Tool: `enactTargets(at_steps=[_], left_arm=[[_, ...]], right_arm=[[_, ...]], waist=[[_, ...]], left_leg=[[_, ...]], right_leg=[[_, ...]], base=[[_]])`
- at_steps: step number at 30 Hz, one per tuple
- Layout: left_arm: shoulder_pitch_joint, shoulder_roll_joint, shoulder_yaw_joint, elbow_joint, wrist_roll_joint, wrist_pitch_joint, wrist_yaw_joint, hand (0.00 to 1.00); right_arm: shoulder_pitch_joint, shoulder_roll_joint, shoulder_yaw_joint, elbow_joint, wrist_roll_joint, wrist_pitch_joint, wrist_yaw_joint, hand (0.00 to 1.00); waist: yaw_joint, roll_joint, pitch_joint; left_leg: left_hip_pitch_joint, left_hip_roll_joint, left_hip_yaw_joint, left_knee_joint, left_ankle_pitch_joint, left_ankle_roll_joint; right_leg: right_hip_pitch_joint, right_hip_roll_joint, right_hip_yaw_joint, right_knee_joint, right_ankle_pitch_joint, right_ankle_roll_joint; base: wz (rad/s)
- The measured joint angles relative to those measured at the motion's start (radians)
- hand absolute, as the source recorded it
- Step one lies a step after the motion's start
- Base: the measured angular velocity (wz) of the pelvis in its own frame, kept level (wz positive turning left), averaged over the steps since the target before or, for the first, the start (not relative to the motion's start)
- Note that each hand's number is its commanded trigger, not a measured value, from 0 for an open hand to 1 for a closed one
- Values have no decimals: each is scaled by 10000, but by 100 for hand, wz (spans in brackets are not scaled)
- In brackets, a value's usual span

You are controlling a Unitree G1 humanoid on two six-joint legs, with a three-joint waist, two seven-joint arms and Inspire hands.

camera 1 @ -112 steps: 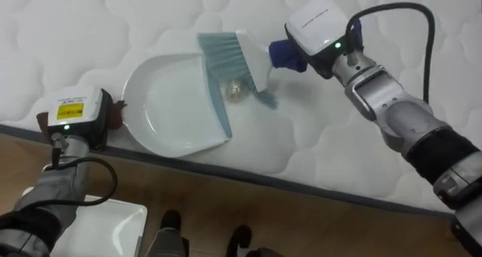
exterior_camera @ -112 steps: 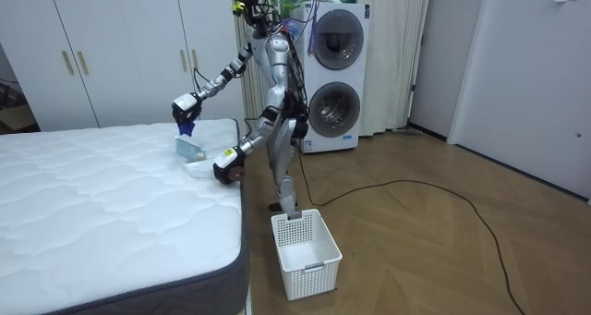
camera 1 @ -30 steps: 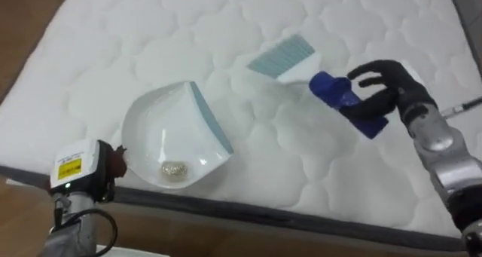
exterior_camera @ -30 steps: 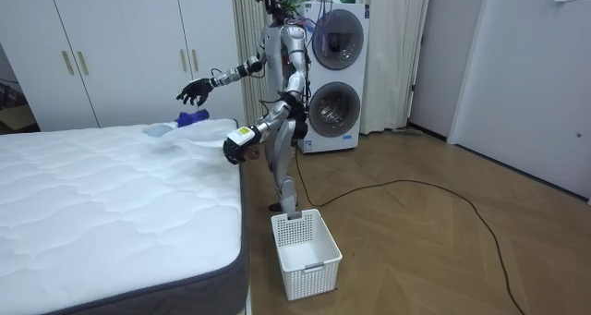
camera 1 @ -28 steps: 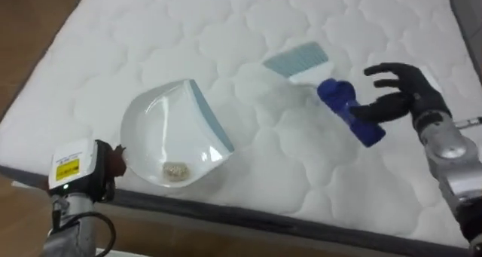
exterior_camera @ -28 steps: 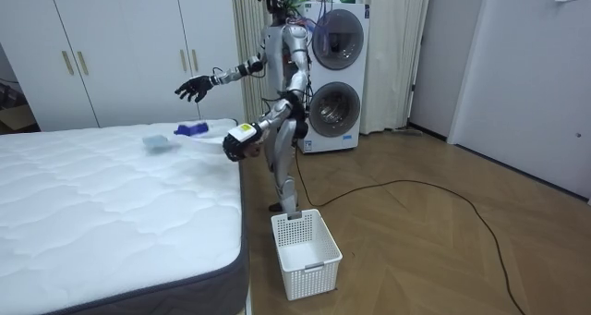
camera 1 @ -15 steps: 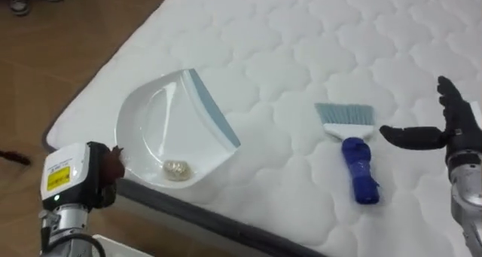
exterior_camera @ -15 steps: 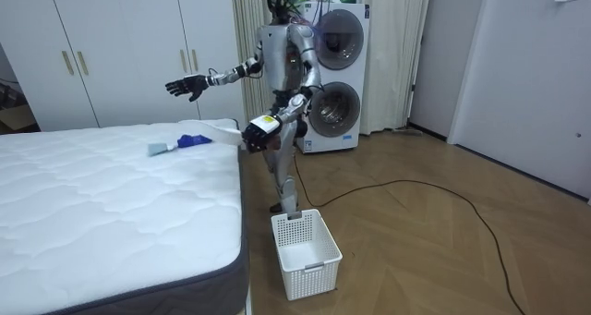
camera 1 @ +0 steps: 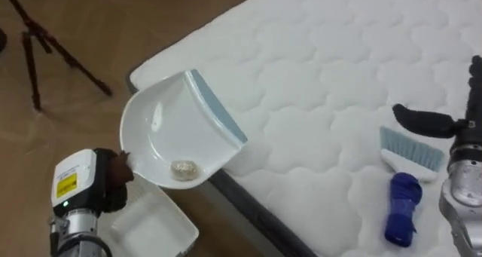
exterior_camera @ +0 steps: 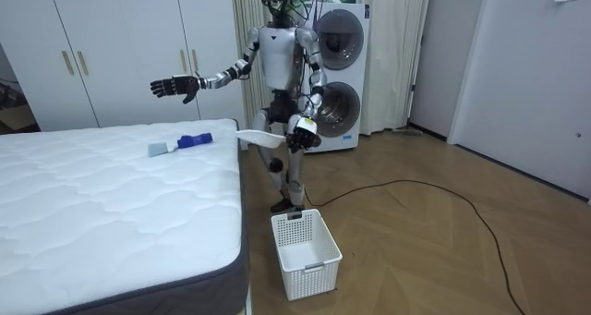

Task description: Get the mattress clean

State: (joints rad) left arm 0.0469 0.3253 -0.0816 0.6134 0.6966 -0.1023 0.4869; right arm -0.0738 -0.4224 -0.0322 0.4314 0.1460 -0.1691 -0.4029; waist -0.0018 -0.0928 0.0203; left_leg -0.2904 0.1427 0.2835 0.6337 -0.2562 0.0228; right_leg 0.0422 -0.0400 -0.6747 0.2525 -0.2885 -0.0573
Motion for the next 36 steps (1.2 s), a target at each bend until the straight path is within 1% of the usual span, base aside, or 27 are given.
enactTargets(at_steps=[1, 2, 3, 4, 5, 6, 7, 8, 10, 12, 14, 16, 17, 18, 20, 21, 22, 23, 24, 25, 26, 27, 28, 29, 31, 34, 36], left_arm=[[-3, -12, -9, 46, -3, 5, -100, 100], [-11, -25, -24, 61, -3, 10, -149, 100], [-24, -35, -72, 74, -2, 50, -195, 100], [-68, -54, -138, 72, -1, 111, -197, 100], [-137, -69, -152, 71, 3, 117, -196, 100], [-268, -89, -181, 72, 1, 144, -195, 100], [-308, -98, -138, 72, -2, 144, -178, 100], [-310, -115, -77, 72, -6, 144, -170, 100], [-341, -127, 67, 69, -40, 145, -154, 100], [-392, -127, 79, -57, -37, 112, -148, 100], [-479, -128, 83, -58, -13, 79, -146, 100], [-530, -124, 115, -56, -10, 79, -147, 100], [-531, -124, 115, -56, -13, 79, -146, 100], [-544, -120, 116, -61, -17, 78, -147, 100], [-615, -117, 109, -176, 10, 79, -153, 100], [-622, -116, 113, -250, -23, 81, -147, 100], [-616, -102, 99, -248, -149, 96, -148, 100], [-616, -88, 65, -247, -218, 101, -149, 100], [-624, -40, -43, -252, -394, 91, -148, 100], [-612, -32, -104, -247, -401, 86, -149, 100], [-583, -29, -118, -247, -391, 81, -152, 100], [-579, -22, -114, -242, -393, 66, -167, 100], [-601, 1, -115, -231, -396, -17, -166, 100], [-600, 36, -106, -229, -403, -52, -157, 100], [-608, 224, -86, -206, -384, -95, -146, 100], [-610, 514, -86, -159, -385, -95, -146, 100], [-625, 641, -86, -43, -389, -95, -145, 100]], right_arm=[[-31, -3, 13, 4, 183, 94, 35, 0], [-37, -8, 7, 7, 242, 134, 30, 0], [-35, -4, 8, 44, 288, 199, 25, 0], [-34, -7, -45, 82, 333, 192, 24, 0], [-39, -10, -112, 109, 326, 179, 25, 0], [-68, -9, -222, 247, 352, 179, 29, 0], [-74, -8, -232, 267, 369, 180, 41, 0], [-114, -9, -233, 261, 364, 180, 74, 0], [-326, -10, -222, 236, 377, 180, 101, 0], [-457, -2, -199, 227, 371, 181, 102, 0], [-466, 10, -185, 227, 371, 181, 101, 0], [-440, 44, -95, 235, 419, 181, 53, 0], [-415, 56, -45, 239, 449, 181, 45, 0], [-384, 64, 85, 239, 456, 182, -11, 0], [-349, 75, 110, 174, 436, 182, -47, 0], [-319, 96, 112, 61, 433, 182, -63, 0], [-309, 140, 119, -25, 437, 183, -75, 0], [-280, 153, 119, -54, 451, 183, -106, 0], [-228, 154, 123, -70, 474, 183, -254, 0], [-211, 154, 121, -70, 477, 183, -445, 0], [-204, 155, 121, -70, 456, 183, -508, 0], [-204, 141, 104, -70, 450, 170, -574, 0], [-175, 120, 106, -65, 452, 156, -637, 0], [-175, 122, 118, -72, 454, 151, -629, 0], [-161, 142, 134, -95, 405, 69, -609, 0], [-122, 148, 134, -81, 307, 81, -616, 0], [-122, 149, 137, -46, -79, 81, -615, 0]], waist=[[-219, 41, 27], [-311, 65, 49], [-418, 35, 45], [-557, 6, 23], [-582, 6, 23], [-503, 9, 28], [-245, 10, 21], [-159, 25, 13], [69, 145, -32], [131, 289, -129], [270, 314, -148], [597, 353, -145], [616, 363, -145], [608, 381, -150], [402, 456, -120], [363, 515, -81], [325, 569, -56], [252, 580, -50], [53, 569, -55], [-127, 510, -53], [-174, 440, -87], [-175, 314, -133], [-197, 302, -131], [-92, 301, -126], [202, 386, -107], [128, 490, -53], [67, 575, -2]], left_leg=[[-9, 221, 166, 37, -255, -107], [-119, 196, 177, -117, -291, -61], [-142, 48, 34, -361, -321, -5], [-116, -200, -168, -673, -252, 120], [-139, -258, -164, -783, -194, 212], [-163, -373, -170, -990, -42, 281], [-134, -505, -212, -1188, 99, 291], [-127, -546, -214, -1273, 167, 292], [-215, -700, -336, -1453, 350, 319], [-287, -855, -276, -1733, 596, 411], [-152, -930, -44, -2078, 814, 503], [1, -1138, -263, -2394, 1005, 545], [47, -1185, -379, -2440, 1033, 551], [78, -1316, -741, -2521, 1097, 553], [-18, -1525, -1675, -2576, 1185, 628], [-47, -1767, -2487, -2753, 1360, 635], [-2, -1945, -3128, -2871, 1507, 588], [27, -2009, -3398, -2894, 1567, 558], [51, -2186, -3945, -2881, 1654, 490], [78, -2343, -4315, -2803, 1735, 359], [81, -2434, -4396, -2749, 1754, 317], [18, -2395, -3994, -2637, 1752, 288], [-36, -2107, -3439, -2539, 1688, 273], [-65, -1991, -3374, -2547, 1640, 215], [-334, -1933, -3646, -2544, 1592, 67], [-644, -1999, -4085, -2517, 1683, 8], [-741, -2002, -4053, -2504, 1683, 8]], right_leg=[[-15, -6, -558, 268, -105, 74], [-22, -3, -700, 460, -159, 116], [-96, -27, -447, 648, -262, 159], [-165, -5, 344, 658, -315, 195], [-232, 11, 698, 681, -316, 196], [-422, 10, 1290, 800, -314, 195], [-531, -31, 1626, 888, -311, 199], [-551, -51, 1641, 906, -306, 202], [-519, -143, 1229, 872, -297, 201], [-524, -305, 722, 932, -292, 203], [-505, -401, 761, 948, -292, 205], [-542, -524, 985, 1285, -279, 228], [-577, -585, 1019, 1514, -279, 229], [-735, -639, 1266, 2091, -261, 262], [-1354, -521, 2499, 2778, -309, 532], [-1809, -276, 3588, 2597, -425, 564], [-2246, -231, 4267, 2351, -401, 602], [-2412, -227, 4535, 2159, -346, 647], [-2667, -302, 5099, 1689, -71, 766], [-2786, -457, 5259, 1548, 411, 970], [-2788, -533, 5245, 1575, 566, 1015], [-2688, -667, 5010, 1610, 925, 864], [-2624, -635, 4695, 1557, 871, 777], [-2609, -577, 4651, 1506, 872, 746], [-2538, -246, 4512, 1258, 984, 645], [-2573, -22, 4541, 1087, 982, 401], [-2572, -6, 4524, 1103, 886, 355]], base=[[117], [115], [119], [116], [108], [67], [47], [26], [30], [57], [50], [35], [52], [78], [92], [83], [83], [112], [145], [146], [123], [103], [82], [50], [28], [51], [39]])
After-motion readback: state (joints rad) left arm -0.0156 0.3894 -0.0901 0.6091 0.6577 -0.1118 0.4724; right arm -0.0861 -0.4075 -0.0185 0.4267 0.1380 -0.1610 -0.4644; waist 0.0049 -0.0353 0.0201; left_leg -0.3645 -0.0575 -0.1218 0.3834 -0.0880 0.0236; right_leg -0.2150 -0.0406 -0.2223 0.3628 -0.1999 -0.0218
